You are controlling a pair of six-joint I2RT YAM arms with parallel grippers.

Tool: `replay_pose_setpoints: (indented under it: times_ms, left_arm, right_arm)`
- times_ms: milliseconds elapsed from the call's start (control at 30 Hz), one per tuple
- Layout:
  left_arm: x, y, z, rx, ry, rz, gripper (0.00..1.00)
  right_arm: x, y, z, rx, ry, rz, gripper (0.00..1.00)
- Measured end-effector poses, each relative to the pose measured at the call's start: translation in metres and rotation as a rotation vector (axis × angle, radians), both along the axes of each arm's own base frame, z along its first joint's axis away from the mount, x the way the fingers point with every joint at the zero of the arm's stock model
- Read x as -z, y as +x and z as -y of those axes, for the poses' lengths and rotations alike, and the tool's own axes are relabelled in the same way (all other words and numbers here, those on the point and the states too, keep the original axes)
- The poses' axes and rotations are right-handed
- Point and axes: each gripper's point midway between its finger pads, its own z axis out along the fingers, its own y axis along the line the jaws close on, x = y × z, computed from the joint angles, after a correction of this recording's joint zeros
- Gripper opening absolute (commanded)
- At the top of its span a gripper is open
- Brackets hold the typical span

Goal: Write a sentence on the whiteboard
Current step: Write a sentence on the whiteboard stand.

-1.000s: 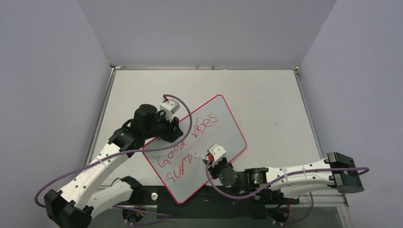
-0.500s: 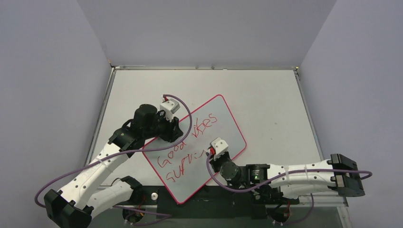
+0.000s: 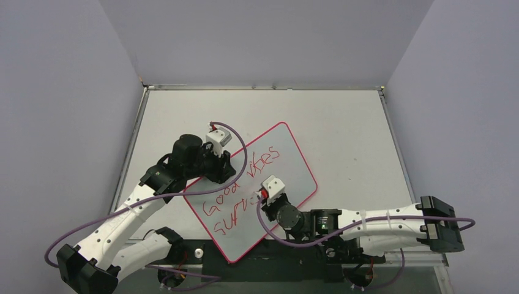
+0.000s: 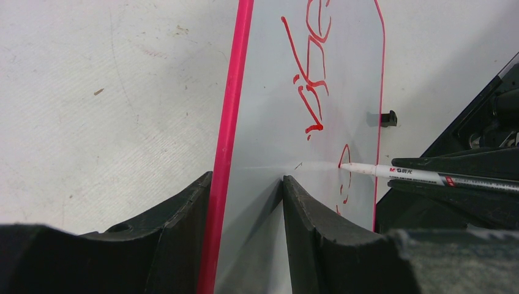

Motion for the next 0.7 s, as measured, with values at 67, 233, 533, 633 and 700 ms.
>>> replay_pose_setpoints:
  times_ms: [67,233,533,633,700]
  left_arm:
    - [0.000,0.000,0.000,0.000,0.000,0.000,0.00]
    - [0.000,0.000,0.000,0.000,0.000,0.000,0.00]
    - [0.000,0.000,0.000,0.000,0.000,0.000,0.00]
    - [0.000,0.000,0.000,0.000,0.000,0.000,0.00]
    - [0.000,0.000,0.000,0.002,-0.001,0.000,0.00]
  right_arm:
    - [-0.001,-0.003,-0.004,-0.013,0.002,0.000,0.00]
    - [0.000,-0.014,-0.014,-0.053,0.010,-0.006,0.00]
    - [0.008,-0.040,-0.025,-0.103,0.031,-0.048,0.00]
    - [0.015,-0.041,-0.020,-0.087,0.026,-0.057,0.00]
    - [0.018,-0.039,-0.014,-0.070,0.022,-0.058,0.00]
